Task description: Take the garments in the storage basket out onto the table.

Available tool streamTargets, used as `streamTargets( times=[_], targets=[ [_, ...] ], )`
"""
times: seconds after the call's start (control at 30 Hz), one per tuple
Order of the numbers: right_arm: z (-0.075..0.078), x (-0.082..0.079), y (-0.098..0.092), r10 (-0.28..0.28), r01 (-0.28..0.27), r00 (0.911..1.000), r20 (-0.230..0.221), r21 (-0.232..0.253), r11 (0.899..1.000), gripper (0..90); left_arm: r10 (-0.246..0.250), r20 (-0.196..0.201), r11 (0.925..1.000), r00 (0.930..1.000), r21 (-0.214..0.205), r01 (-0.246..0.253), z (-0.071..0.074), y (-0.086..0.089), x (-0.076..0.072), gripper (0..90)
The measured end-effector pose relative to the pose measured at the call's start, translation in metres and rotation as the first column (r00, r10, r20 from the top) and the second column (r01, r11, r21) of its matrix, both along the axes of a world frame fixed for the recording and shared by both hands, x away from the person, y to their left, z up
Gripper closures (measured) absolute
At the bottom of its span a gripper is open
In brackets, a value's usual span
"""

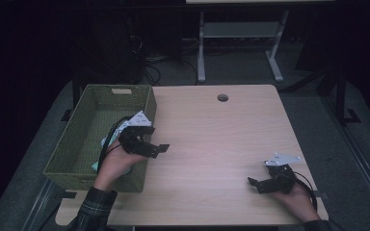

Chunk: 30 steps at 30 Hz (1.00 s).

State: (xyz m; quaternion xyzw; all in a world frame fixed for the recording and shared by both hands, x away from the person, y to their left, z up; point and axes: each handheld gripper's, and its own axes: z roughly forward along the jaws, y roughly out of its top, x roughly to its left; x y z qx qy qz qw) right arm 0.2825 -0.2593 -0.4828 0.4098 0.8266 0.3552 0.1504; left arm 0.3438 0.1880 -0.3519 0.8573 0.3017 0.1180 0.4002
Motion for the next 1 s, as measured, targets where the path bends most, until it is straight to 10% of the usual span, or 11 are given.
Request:
streamTargets(
  times=[1.0],
  targets=[
    [0.000,0.000,0.000,0.001,-0.001,1.0000,-0.001,-0.001,1.000,5.2,0.126,0.014,0.9914,0.9920,0.034,-0.126,-0.009,0.051,0.006,14.7]
  ],
)
